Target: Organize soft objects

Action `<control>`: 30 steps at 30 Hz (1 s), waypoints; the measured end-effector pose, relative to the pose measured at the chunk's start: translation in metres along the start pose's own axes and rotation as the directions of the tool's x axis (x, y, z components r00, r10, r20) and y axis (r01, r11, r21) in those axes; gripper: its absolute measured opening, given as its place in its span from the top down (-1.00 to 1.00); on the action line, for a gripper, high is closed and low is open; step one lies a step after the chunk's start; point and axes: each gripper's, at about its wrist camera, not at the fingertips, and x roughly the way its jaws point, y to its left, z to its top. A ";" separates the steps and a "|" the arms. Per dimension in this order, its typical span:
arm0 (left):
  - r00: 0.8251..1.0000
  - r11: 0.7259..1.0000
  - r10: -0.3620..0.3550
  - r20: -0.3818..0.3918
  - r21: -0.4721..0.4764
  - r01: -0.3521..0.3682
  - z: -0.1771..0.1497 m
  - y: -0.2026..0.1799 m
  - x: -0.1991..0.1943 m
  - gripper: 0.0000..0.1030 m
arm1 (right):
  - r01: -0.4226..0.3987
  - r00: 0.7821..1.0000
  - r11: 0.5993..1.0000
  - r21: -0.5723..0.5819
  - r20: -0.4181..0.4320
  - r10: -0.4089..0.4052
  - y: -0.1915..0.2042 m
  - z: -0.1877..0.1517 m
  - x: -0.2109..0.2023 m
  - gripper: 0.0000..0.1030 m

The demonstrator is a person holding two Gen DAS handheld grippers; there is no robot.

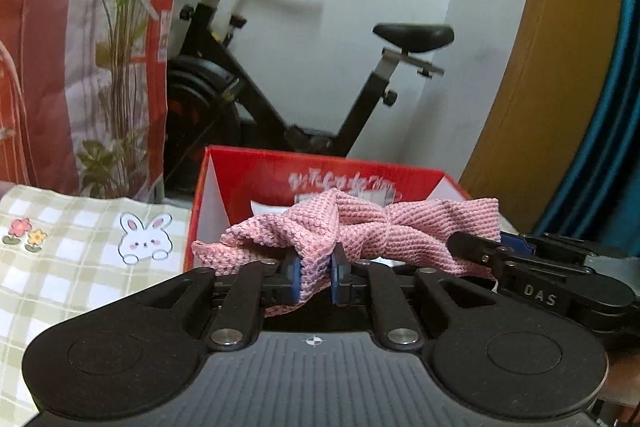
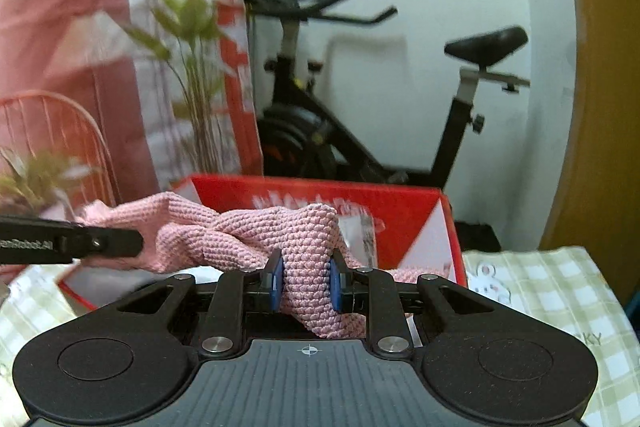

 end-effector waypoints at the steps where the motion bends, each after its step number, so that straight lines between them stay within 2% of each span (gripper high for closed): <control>1: 1.000 1.000 0.001 -0.004 0.002 -0.001 -0.002 0.001 0.001 0.56 | 0.006 1.000 1.000 0.008 -0.023 -0.005 -0.002 -0.002 0.006 0.58; 2: 1.000 1.000 -0.003 -0.007 0.006 0.003 -0.003 0.002 0.002 0.45 | 0.016 0.999 1.000 0.008 -0.037 -0.016 -0.003 -0.006 0.009 0.54; 3: 1.000 1.000 -0.008 -0.009 0.013 0.008 -0.003 0.003 0.002 0.08 | 0.029 0.999 1.000 -0.008 -0.044 -0.029 -0.002 -0.008 0.012 0.50; 4: 1.000 1.000 -0.005 -0.008 0.023 0.005 -0.003 0.004 0.002 -0.37 | 0.040 0.998 0.999 -0.037 -0.042 -0.041 0.000 -0.010 0.013 0.45; 5: 1.000 0.999 0.010 0.003 0.033 -0.010 -0.004 0.005 -0.001 -0.55 | 0.043 0.998 0.997 -0.059 -0.035 -0.045 0.001 -0.011 0.012 0.40; 6: 0.999 0.999 0.024 0.022 0.041 -0.025 -0.004 0.005 -0.005 -0.82 | 0.041 0.999 0.997 -0.065 -0.029 -0.043 0.001 -0.012 0.011 0.37; 7: 0.998 0.998 0.040 0.043 0.045 -0.042 -0.004 0.005 -0.010 -0.95 | 0.039 0.999 0.998 -0.057 -0.022 -0.040 -0.001 -0.011 0.009 0.32; 9: 0.996 0.996 0.070 0.058 0.042 -0.072 -0.001 0.005 -0.018 -1.00 | 0.040 0.999 0.998 -0.044 -0.015 -0.041 -0.003 -0.009 0.004 0.15; 11: 0.994 0.994 0.100 0.048 0.029 -0.102 0.004 0.006 -0.023 -1.00 | 0.041 0.999 0.998 -0.042 0.000 -0.041 -0.004 -0.006 -0.003 -0.28; 12: 0.992 0.993 0.116 0.044 0.025 -0.118 0.006 0.006 -0.025 -1.00 | 0.044 0.999 0.998 -0.048 0.010 -0.043 -0.003 -0.005 -0.007 -0.36; 16: 0.985 0.987 0.158 0.064 0.035 -0.160 0.011 0.004 -0.047 -1.00 | 0.037 0.998 0.996 -0.080 0.060 -0.032 0.002 0.004 -0.032 -0.94; 17: 0.985 0.986 0.160 0.071 0.041 -0.163 0.011 0.002 -0.053 -1.00 | 0.035 0.997 0.996 -0.085 0.077 -0.029 0.003 0.006 -0.039 -0.99; 22: 0.973 0.977 0.207 0.104 0.023 -0.210 0.017 -0.004 -0.084 -1.00 | 0.014 0.992 0.997 -0.077 0.127 -0.004 0.013 0.020 -0.074 -0.99; 25: 0.973 0.980 0.190 0.128 0.028 -0.195 0.020 -0.009 -0.107 -1.00 | -0.001 0.987 0.999 -0.054 0.159 0.010 0.017 0.027 -0.098 -0.99; 30: 0.966 0.976 0.189 0.177 0.073 -0.204 0.022 -0.025 -0.149 -1.00 | 0.028 0.980 1.000 -0.008 0.199 -0.026 0.024 0.039 -0.148 -0.99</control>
